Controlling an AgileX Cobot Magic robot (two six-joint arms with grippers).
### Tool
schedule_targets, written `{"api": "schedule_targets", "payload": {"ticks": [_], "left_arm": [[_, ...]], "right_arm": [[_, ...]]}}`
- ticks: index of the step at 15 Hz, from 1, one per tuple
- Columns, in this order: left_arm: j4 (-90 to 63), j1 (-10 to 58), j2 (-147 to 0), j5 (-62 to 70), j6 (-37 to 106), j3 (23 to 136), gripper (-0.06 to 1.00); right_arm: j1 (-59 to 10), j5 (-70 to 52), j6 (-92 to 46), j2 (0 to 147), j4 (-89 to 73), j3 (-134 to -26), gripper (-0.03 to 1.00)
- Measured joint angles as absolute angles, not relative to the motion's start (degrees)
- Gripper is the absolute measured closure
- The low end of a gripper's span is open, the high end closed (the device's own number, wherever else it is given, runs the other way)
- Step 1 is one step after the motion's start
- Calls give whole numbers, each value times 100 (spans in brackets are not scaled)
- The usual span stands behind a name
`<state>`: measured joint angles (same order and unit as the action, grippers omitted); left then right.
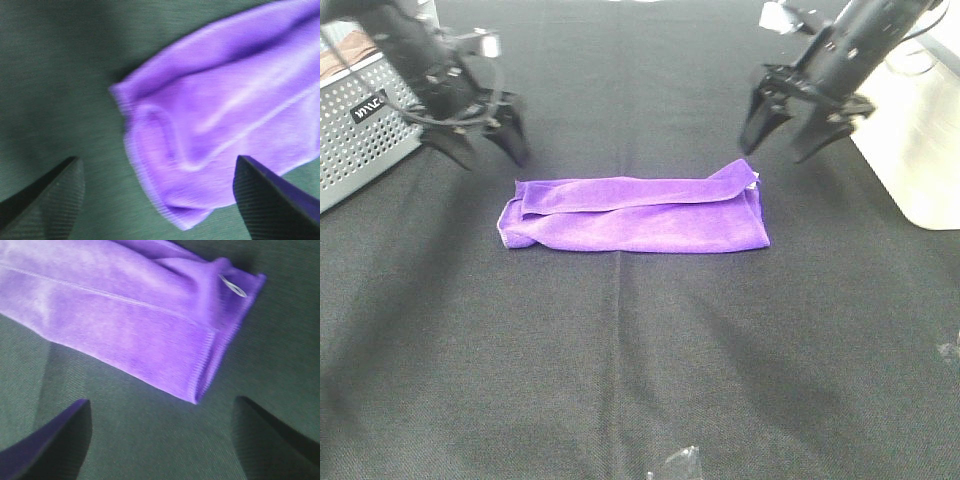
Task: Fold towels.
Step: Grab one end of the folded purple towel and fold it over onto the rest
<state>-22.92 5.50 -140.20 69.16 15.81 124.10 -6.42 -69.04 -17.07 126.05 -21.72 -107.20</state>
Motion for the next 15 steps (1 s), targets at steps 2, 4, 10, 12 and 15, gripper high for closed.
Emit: {"api": "schedule_targets", "payload": {"ticks": [2, 4, 10, 12, 15], "left_arm": [[-2888, 275, -14015, 6921, 1960, 11969, 19], [-3209, 183, -14020, 6921, 2361, 11396, 19], [-3558, 172, -13997, 6532, 2739, 10651, 19], [-3948, 235, -14095, 6434, 2762, 10651, 19], [-4286, 733, -14221, 5942, 2636, 10691, 19]], "right_arm": [[-642, -6950, -1558, 12548, -2097, -10714, 24], [-642, -6950, -1409, 12439, -2091, -10714, 24], [-642, -6961, -1049, 11872, -2063, -10709, 23], [-642, -6961, -957, 11637, -2063, -10709, 23], [-642, -6967, -945, 11264, -2063, -10703, 23]]}}
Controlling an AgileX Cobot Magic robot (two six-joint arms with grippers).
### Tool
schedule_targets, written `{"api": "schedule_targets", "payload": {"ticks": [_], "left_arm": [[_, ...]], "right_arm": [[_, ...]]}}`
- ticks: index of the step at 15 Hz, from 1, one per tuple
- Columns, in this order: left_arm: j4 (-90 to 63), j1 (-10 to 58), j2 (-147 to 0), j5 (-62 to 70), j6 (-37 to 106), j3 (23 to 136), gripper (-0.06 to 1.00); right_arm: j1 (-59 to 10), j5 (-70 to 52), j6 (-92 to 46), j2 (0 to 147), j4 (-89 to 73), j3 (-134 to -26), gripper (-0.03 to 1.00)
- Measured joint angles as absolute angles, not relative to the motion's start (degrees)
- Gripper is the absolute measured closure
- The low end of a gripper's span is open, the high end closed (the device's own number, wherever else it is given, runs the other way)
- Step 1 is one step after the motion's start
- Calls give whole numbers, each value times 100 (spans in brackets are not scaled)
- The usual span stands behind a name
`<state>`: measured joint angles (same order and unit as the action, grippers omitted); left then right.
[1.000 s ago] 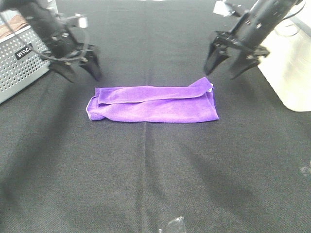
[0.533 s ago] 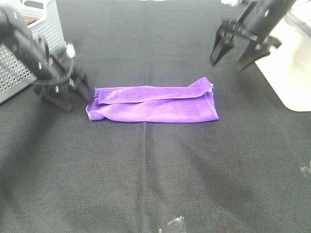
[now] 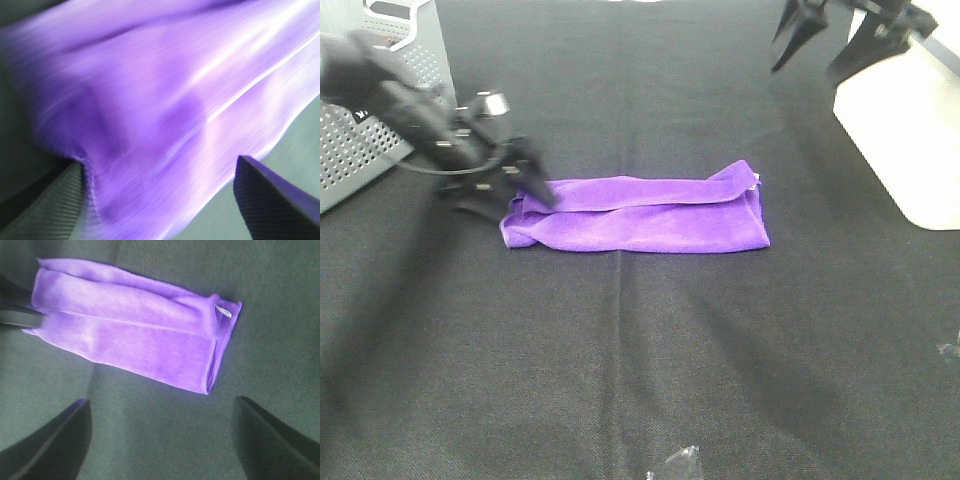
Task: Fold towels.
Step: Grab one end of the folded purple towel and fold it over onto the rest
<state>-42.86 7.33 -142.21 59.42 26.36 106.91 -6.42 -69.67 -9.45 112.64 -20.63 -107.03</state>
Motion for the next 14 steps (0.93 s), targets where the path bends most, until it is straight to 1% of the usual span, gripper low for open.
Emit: {"api": "schedule_targets", "payload": {"ticks": [4, 7, 8, 9, 10, 11, 13, 14], "left_arm": [[-4698, 1175, -14324, 5569, 2521, 10731, 19], [-4727, 1203, -14330, 5569, 2521, 10731, 20], [-4715, 1203, -14335, 5569, 2492, 10731, 22], [-4629, 1203, -14347, 5523, 2349, 10731, 27], [-4486, 1203, -14358, 5472, 2154, 10731, 37], [-4343, 1203, -14364, 5414, 2017, 10731, 50], [-4034, 1203, -14381, 5380, 1856, 10731, 88], [-3994, 1203, -14381, 5386, 1845, 10731, 89]], "right_arm": [[-642, -6973, -945, 10823, -2051, -10703, 23], [-642, -6979, -928, 10640, -2045, -10703, 23], [-642, -6979, -894, 10600, -2045, -10703, 23], [-642, -6979, -825, 10537, -2034, -10703, 23], [-642, -6979, -802, 10456, -2017, -10703, 23], [-642, -6984, -796, 10353, -2011, -10703, 23], [-642, -6984, -756, 10032, -2005, -10703, 23], [-642, -6984, -739, 9952, -2005, -10703, 23]]}}
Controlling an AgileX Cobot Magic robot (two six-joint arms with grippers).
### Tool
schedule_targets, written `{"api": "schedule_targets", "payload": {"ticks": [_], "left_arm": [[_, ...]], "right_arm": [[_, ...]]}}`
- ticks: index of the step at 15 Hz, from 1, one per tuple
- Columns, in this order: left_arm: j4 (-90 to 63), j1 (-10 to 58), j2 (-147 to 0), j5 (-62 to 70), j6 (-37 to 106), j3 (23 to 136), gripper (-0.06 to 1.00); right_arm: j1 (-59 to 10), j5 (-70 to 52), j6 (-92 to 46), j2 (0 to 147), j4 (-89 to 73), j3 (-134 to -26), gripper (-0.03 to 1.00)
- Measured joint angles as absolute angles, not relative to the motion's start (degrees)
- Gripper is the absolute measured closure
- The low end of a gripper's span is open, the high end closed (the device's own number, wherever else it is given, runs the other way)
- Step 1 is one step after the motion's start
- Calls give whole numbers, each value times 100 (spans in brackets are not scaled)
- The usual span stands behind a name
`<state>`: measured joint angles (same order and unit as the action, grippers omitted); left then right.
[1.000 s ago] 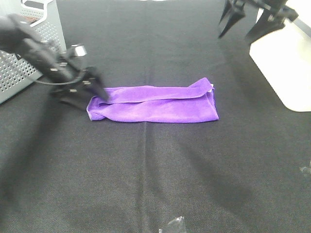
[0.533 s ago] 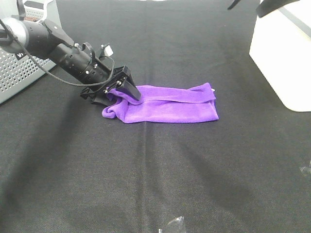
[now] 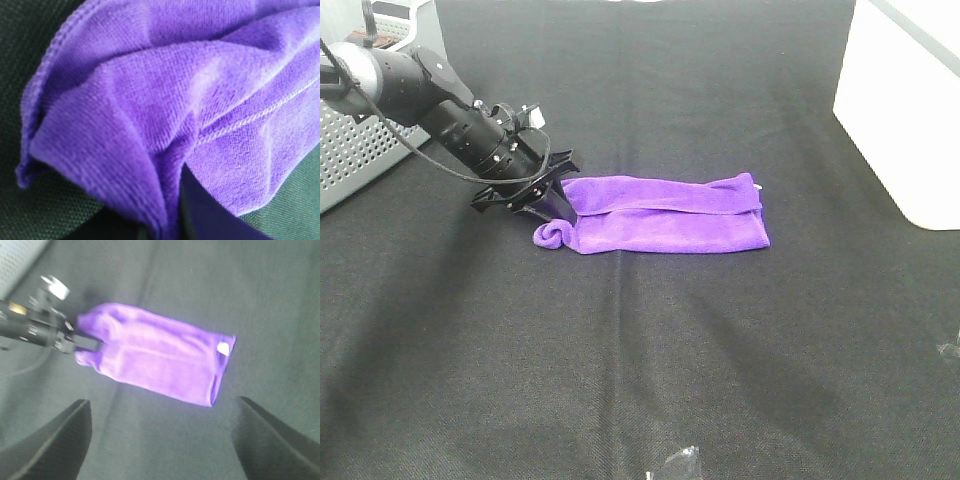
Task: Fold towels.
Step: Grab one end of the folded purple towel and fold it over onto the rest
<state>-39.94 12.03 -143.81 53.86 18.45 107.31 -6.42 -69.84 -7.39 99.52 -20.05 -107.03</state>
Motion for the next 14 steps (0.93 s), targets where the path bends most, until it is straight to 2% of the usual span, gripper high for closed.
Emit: {"api": "schedule_targets", "payload": {"ticks": [4, 7, 10, 14], "left_arm": [[-3380, 1134, -14209, 5982, 1862, 10720, 89], [-2790, 573, -13997, 6646, 1896, 10628, 89], [-2263, 258, -13659, 6778, 1914, 10583, 89], [-2263, 802, -13189, 6709, 1908, 10760, 89]], "right_arm": [[-642, -6979, -636, 9356, -2005, -10313, 23], [-642, -6979, -619, 8875, -1988, -9454, 23], [-642, -7007, -619, 8594, -1914, -8961, 23], [-642, -7002, -619, 8589, -1896, -8909, 23]]}}
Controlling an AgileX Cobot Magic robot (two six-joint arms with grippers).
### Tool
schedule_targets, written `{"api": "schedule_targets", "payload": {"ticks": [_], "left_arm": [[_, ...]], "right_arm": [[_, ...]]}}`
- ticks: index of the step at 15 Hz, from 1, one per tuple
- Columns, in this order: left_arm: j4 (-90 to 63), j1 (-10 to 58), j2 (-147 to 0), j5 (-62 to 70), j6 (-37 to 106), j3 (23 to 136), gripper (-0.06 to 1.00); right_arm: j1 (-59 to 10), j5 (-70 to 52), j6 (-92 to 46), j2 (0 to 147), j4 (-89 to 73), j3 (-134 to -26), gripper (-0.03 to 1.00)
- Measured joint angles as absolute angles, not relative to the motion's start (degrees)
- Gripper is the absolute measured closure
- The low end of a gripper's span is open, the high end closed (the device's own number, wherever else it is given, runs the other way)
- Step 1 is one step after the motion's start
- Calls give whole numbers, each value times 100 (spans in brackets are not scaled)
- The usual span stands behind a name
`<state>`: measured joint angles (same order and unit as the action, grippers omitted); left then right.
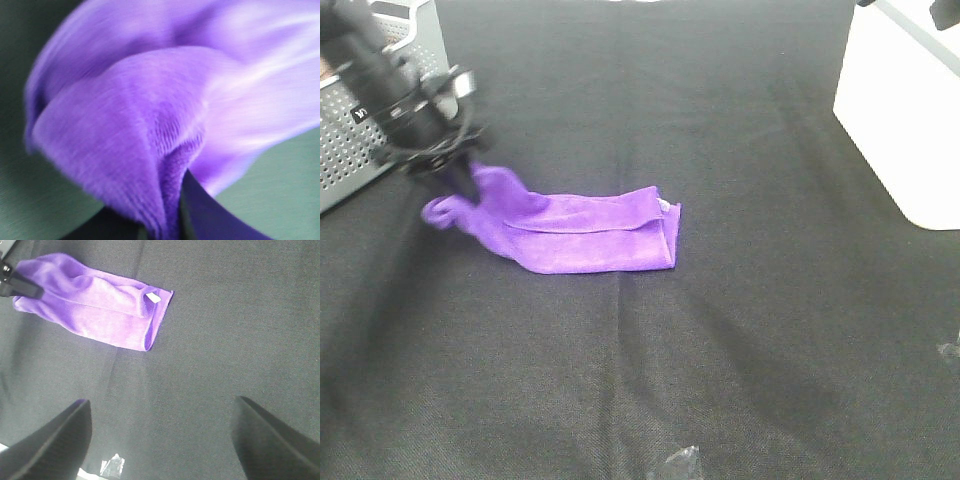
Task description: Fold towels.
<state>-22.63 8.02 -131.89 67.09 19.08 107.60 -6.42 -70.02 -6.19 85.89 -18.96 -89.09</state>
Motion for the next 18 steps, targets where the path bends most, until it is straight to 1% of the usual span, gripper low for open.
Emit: {"api": "schedule_targets", "payload": {"ticks": [1, 2, 5, 8, 10, 11, 12, 13, 14, 15, 16, 18], "left_arm": [[-2263, 934, -13178, 6709, 1908, 10846, 89], [-2263, 1346, -13207, 6732, 1868, 11138, 89], [-1862, 2023, -13728, 6921, 1289, 12061, 89], [-1667, 2366, -14450, 6927, 951, 13000, 89], [-1690, 2584, -14662, 6927, 768, 13195, 89], [-1707, 2687, -14719, 6927, 682, 13195, 87], [-1822, 2767, -14736, 6933, 625, 13195, 78], [-2057, 2825, -14725, 6933, 596, 13195, 62], [-2544, 2905, -14679, 6939, 596, 13230, 36], [-2830, 2939, -14662, 6939, 647, 13293, 24], [-3157, 2968, -14645, 6944, 739, 13413, 19], [-3403, 2962, -14645, 6950, 928, 13717, 17]], "right_arm": [[-642, -7002, -619, 8589, -1896, -8909, 23], [-642, -7002, -619, 8583, -1896, -8904, 23], [-642, -7007, -619, 8434, -1896, -8887, 23], [-642, -7007, -619, 8199, -1896, -8881, 23], [-642, -7013, -619, 8067, -1896, -8881, 23], [-642, -7013, -619, 8004, -1896, -8881, 23], [-642, -7013, -619, 7924, -1896, -8881, 23], [-642, -7013, -619, 7844, -1896, -8881, 23], [-642, -7013, -619, 7712, -1896, -8881, 23], [-642, -7013, -619, 7609, -1896, -8881, 23], [-642, -7019, -619, 7500, -1896, -8875, 23], [-642, -7002, -619, 7185, -1896, -8634, 23]]}}
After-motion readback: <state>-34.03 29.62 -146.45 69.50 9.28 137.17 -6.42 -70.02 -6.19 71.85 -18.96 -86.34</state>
